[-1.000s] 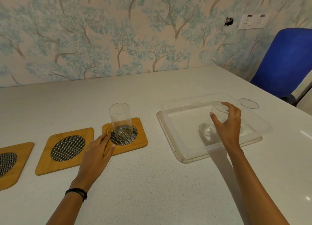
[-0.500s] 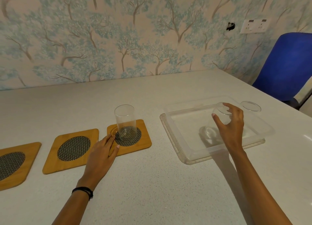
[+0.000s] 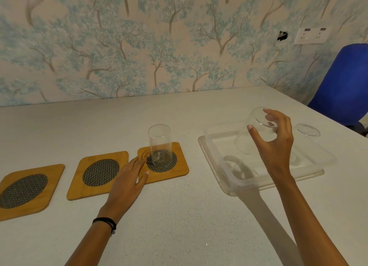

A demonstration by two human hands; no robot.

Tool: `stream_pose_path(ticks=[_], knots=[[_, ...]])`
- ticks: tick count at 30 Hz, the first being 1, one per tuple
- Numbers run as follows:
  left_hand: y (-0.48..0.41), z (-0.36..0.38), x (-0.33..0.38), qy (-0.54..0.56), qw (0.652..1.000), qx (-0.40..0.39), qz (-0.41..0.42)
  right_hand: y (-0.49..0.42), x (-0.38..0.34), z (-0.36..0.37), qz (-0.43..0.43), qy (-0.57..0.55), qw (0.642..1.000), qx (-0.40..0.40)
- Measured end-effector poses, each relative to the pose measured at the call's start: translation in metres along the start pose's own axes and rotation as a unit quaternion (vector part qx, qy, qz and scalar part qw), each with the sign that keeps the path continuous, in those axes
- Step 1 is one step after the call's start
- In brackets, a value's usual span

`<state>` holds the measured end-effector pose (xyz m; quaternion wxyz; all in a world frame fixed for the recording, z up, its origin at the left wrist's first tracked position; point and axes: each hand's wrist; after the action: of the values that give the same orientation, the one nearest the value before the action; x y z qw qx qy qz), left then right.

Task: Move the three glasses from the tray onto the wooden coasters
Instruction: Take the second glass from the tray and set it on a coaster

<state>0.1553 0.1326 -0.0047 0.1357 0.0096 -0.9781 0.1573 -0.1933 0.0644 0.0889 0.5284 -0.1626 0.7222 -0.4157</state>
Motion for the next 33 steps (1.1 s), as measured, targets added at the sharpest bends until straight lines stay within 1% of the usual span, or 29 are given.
stream_pose_path(ticks=[4, 15, 23, 33], knots=[[0.009, -0.008, -0.012, -0.021, 1.0, -0.002, -0.013, 0.001, -0.02, 0.017, -0.009, -0.023, 0.999, -0.03], [0.04, -0.034, -0.061, -0.022, 0.998, 0.014, -0.057, 0.025, -0.06, 0.077, 0.005, -0.096, 0.987, -0.127], [0.062, -0.045, -0.093, -0.041, 0.997, 0.026, -0.064, 0.04, -0.081, 0.118, 0.003, -0.123, 0.974, -0.191], [0.067, -0.042, -0.113, -0.017, 0.996, 0.036, -0.075, 0.06, -0.099, 0.169, -0.003, -0.151, 0.955, -0.255]])
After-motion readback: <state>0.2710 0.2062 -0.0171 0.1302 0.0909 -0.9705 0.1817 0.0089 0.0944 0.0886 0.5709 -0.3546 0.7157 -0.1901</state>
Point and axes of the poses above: each hand's wrist, its own y-axis away from the middle knuckle, its own z-axis out of the palm, x = y × z, and after that the axes turned 12 degrees about -y, right-handed
